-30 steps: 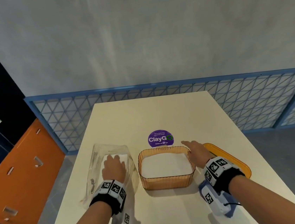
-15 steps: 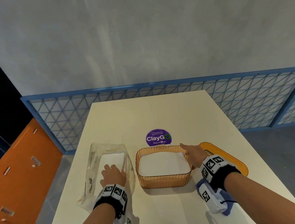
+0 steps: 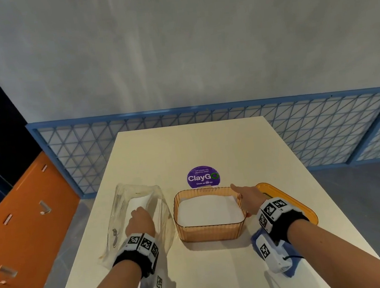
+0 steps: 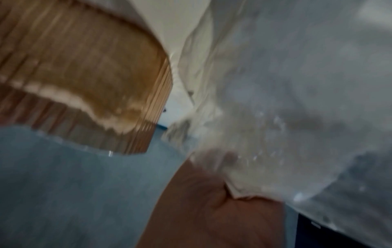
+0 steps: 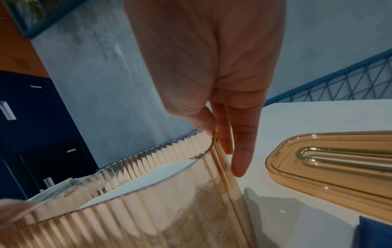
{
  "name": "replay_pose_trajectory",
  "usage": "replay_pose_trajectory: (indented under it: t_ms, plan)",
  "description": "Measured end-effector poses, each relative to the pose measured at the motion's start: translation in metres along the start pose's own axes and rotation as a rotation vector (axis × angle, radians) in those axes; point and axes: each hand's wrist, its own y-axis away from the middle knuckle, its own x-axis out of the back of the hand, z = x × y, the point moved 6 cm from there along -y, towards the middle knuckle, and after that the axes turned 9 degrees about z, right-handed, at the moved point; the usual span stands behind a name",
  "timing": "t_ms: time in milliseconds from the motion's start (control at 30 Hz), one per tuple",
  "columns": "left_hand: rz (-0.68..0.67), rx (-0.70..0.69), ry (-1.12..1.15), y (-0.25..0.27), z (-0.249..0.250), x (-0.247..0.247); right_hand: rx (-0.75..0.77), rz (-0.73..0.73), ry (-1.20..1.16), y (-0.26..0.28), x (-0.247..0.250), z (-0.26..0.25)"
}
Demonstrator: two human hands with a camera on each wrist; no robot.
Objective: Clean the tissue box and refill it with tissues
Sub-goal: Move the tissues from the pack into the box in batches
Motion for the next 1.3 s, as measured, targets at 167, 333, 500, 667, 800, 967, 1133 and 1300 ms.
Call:
replay_pose_trajectory:
  t_ms: [167, 333, 500, 667, 800, 967, 1133, 1300]
  plan:
    - [0.286, -0.053, 0.27, 0.023, 0.013, 0.066, 0.048, 0.212, -0.107, -0.006, 0.023, -0.011]
    - [0.428, -0.433, 0.487, 0.059, 0.051, 0.095, -0.022, -0.031, -0.893, 0.001, 0.04, -0.068]
    - [0.387, -0.882, 0.414, 0.079, 0.083, 0.073, -0.193, -0.328, -1.251, 0.008, 0.054, -0.089]
    - [0.215, -0.804, 0.649, 0.082, 0.082, 0.058, 0.05, 0.035, -0.539, 0.0, 0.084, -0.081]
    - [0.075, -0.399, 0.894, 0.06, 0.077, 0.048, 0.252, 0.254, -0.225, 0.016, 0.106, -0.095]
    - [-0.278, -0.061, 1.197, 0.043, 0.088, 0.037, 0.304, 0.307, -0.374, 0.024, 0.108, -0.085]
    - [-0.165, -0.051, 1.355, 0.039, 0.088, 0.05, 0.251, 0.306, -0.709, 0.026, 0.08, -0.054]
    - [-0.111, -0.236, 1.143, 0.069, 0.089, 0.037, 0.054, 0.207, -0.619, 0.017, 0.004, -0.018]
